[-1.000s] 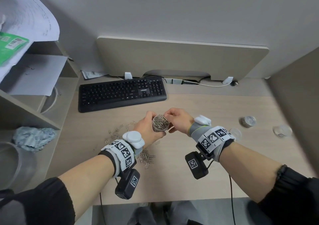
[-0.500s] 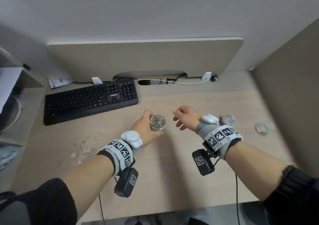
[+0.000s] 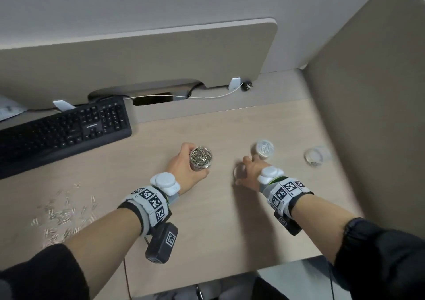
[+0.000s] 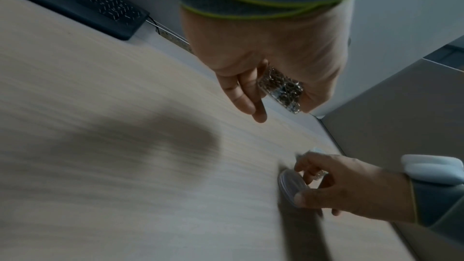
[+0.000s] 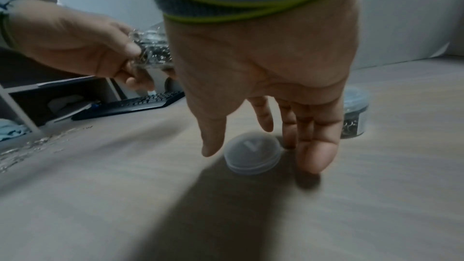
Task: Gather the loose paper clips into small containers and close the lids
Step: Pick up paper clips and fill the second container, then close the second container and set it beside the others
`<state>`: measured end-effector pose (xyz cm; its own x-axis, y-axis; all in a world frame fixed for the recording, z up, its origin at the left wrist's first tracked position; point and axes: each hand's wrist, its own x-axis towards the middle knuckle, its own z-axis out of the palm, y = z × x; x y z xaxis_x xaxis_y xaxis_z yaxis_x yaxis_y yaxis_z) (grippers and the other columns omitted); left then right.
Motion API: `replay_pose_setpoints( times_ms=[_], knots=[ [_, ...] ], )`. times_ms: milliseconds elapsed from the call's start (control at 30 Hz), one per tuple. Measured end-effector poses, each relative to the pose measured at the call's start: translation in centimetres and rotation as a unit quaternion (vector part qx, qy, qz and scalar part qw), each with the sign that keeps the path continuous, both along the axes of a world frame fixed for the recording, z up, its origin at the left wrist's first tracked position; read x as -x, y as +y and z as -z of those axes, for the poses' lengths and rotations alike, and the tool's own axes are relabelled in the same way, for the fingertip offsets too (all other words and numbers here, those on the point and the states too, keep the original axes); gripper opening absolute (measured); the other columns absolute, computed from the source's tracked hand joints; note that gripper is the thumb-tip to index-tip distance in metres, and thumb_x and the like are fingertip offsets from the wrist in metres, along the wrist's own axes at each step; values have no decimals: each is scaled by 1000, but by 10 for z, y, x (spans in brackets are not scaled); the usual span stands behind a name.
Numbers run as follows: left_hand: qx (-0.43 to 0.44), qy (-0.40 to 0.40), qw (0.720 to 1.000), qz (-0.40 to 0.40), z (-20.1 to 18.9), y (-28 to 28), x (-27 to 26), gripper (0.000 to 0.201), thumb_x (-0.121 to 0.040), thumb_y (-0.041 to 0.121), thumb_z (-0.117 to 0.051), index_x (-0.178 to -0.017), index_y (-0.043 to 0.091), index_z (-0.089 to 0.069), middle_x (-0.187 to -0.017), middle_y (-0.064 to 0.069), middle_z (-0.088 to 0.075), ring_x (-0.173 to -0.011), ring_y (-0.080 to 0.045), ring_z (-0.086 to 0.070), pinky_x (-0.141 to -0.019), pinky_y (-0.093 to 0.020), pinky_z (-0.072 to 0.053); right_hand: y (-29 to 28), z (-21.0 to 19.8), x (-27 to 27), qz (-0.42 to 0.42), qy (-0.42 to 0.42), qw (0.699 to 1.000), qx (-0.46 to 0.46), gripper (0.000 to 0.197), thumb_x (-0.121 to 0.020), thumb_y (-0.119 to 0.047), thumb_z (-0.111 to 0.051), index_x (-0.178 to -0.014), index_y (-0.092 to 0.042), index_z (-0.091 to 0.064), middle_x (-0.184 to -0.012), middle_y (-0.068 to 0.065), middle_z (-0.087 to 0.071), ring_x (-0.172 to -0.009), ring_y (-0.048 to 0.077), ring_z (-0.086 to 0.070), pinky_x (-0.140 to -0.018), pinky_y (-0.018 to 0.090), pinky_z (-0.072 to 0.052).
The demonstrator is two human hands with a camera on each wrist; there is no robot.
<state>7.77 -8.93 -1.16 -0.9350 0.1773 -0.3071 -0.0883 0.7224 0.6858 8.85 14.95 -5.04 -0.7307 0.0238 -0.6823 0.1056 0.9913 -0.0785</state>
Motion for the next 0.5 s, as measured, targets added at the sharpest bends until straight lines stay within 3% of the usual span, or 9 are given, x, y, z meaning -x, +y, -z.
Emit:
replay_pose_setpoints(
  times_ms=[133, 200, 300, 367, 433, 500],
  knots=[
    [3, -5, 1000, 18, -1, 0, 1, 67, -72, 35, -81, -126, 23, -44, -103, 12, -64, -86, -14, -63, -70, -19, -38, -10, 11, -5, 8, 21, 1000, 4, 64, -83, -46, -66, -130, -14, -38, -126, 9, -39, -108, 32, -58, -83, 43, -50],
    [9, -8, 1000, 24, -2, -3, 3, 66, -72, 36, -81, -126, 24, -45, -103, 14, -64, -85, -12, -62, -70, -18, -38, -14, 9, -3, 34, 29, 999, 8, 48, -88, -37, -57, -126, -14, -39, -122, 7, -39, -108, 31, -57, -79, 43, -48],
    [17, -5, 999, 34, -6, -14, 4, 63, -72, 36, -81, -123, 25, -46, -102, 12, -65, -85, -12, -61, -70, -19, -37, -23, -1, 4, 41, 51, 997, 45, 34, -86, -40, -38, -112, -19, -44, -111, 3, -44, -98, 30, -52, -83, 49, -49],
    [19, -3, 999, 30, -8, -22, 7, 63, -71, 36, -81, -122, 25, -46, -102, 11, -66, -86, -14, -62, -70, -22, -38, -32, -15, 11, 81, 79, 989, 97, 43, -81, -42, -47, -117, -19, -46, -112, 3, -47, -99, 32, -55, -87, 48, -49],
    [16, 2, 1000, 24, -14, -33, 9, 62, -70, 36, -82, -120, 25, -47, -100, 10, -66, -86, -16, -63, -70, -23, -39, -50, -39, 16, 111, 118, 973, 164, 59, -75, -40, -57, -128, -16, -46, -119, 6, -49, -103, 31, -55, -91, 37, -46],
    [10, 5, 1000, 17, -18, -39, 11, 62, -69, 37, -82, -119, 26, -47, -97, 10, -66, -84, -16, -63, -69, -24, -39, -65, -59, 23, 122, 150, 955, 225, 69, -67, -43, -56, -130, -16, -48, -120, 6, -50, -101, 27, -56, -88, 28, -42]
  ],
)
